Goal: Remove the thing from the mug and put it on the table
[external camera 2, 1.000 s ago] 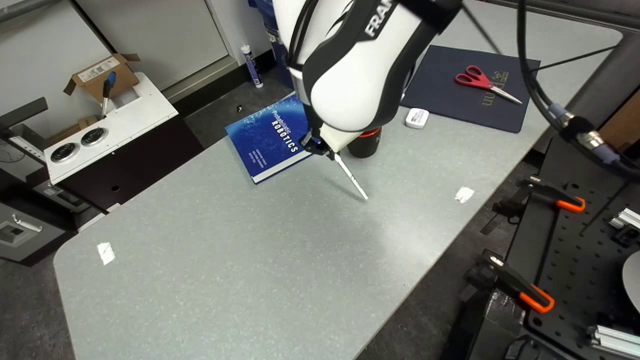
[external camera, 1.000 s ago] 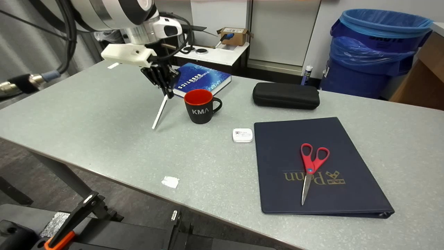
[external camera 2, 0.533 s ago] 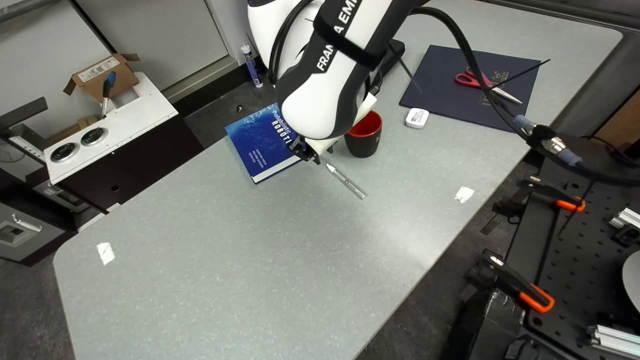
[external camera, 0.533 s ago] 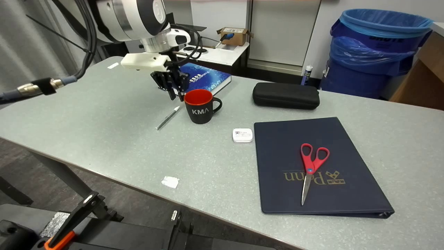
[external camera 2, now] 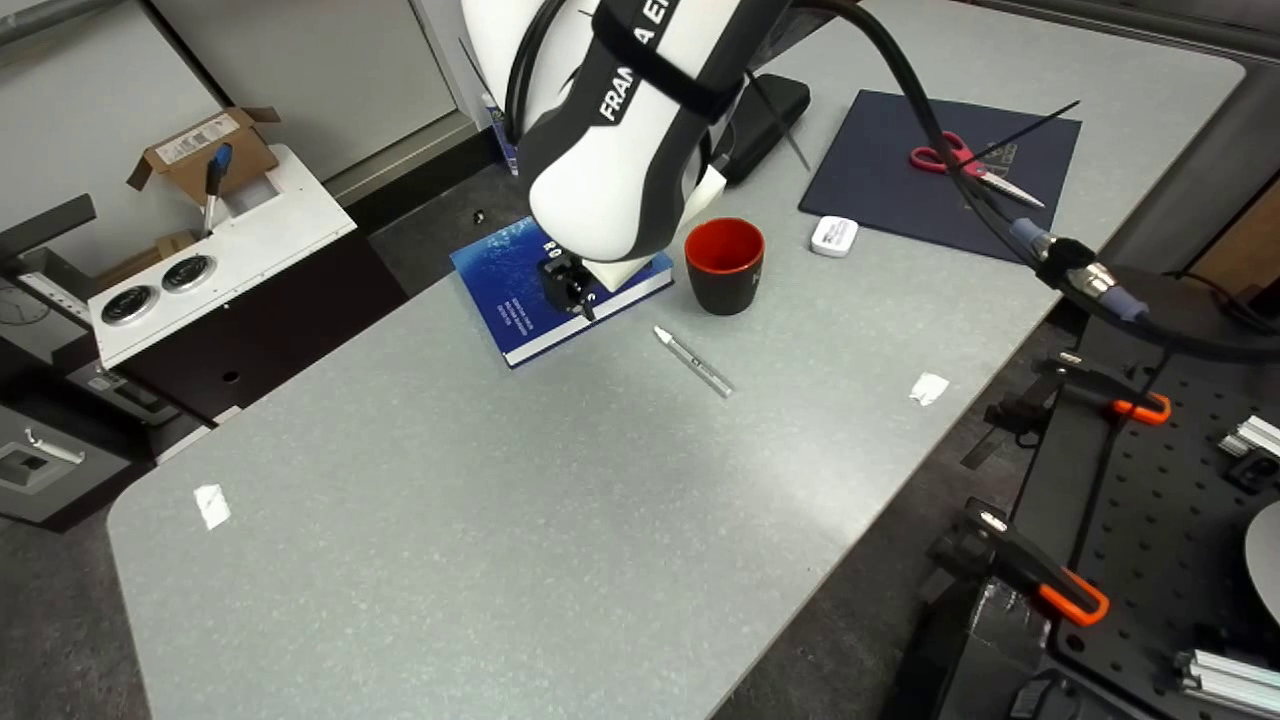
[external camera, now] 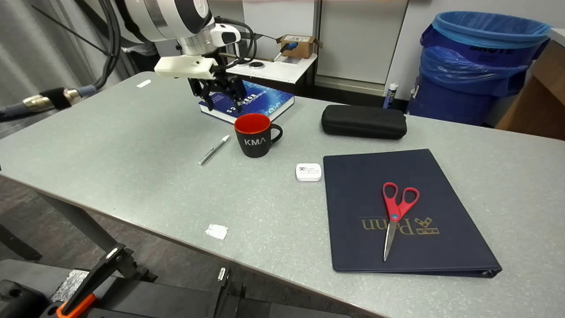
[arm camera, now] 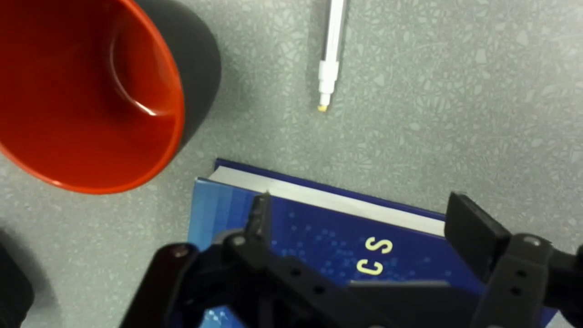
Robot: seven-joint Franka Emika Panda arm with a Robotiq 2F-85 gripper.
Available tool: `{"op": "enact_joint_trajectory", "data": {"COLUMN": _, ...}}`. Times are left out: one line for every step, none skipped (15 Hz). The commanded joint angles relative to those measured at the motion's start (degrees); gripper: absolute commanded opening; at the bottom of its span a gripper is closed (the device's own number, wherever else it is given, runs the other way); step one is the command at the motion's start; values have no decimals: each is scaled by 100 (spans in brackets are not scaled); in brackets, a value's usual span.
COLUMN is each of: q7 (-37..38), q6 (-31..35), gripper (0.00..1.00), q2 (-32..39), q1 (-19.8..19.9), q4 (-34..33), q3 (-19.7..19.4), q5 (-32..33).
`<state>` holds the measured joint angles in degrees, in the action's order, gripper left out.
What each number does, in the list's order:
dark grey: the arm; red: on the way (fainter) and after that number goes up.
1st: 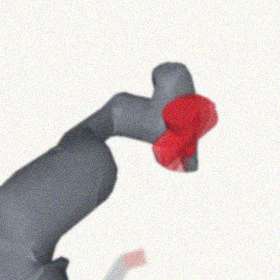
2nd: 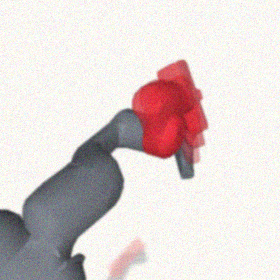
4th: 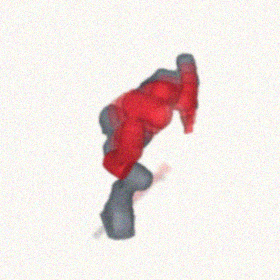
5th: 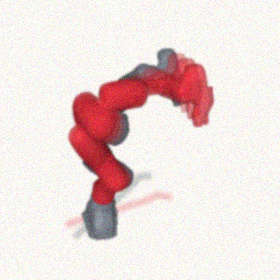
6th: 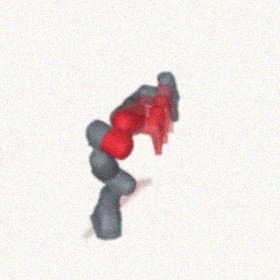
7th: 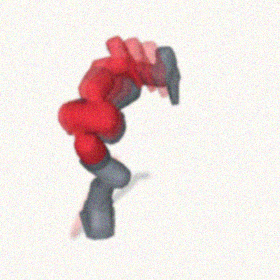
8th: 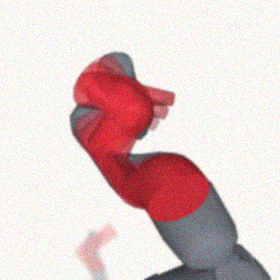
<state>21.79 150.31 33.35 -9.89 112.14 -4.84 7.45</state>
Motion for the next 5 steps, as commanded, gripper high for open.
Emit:
{"op": "enact_joint_trajectory", "data": {"q7": -36, "q6": -21, "gripper": 100, "q2": 1, "q1": -48, "q4": -32, "q3": -61, "q5": -48}}
{"op": "enact_joint_trajectory", "data": {"q7": -34, "q6": -55, "gripper": 100, "q2": 2, "q1": -45, "q4": -59, "q3": -68, "q5": -44}}
{"op": "enact_joint_trajectory", "data": {"q7": -32, "q6": -82, "gripper": 100, "q2": 1, "q1": -43, "q4": -80, "q3": -72, "q5": -42}}
{"op": "enact_joint_trajectory", "data": {"q7": -31, "q6": -87, "gripper": 100, "q2": 1, "q1": -43, "q4": -87, "q3": -74, "q5": -41}}
{"op": "enact_joint_trajectory", "data": {"q7": -31, "q6": -87, "gripper": 100, "q2": 2, "q1": -43, "q4": -88, "q3": -74, "q5": -41}}
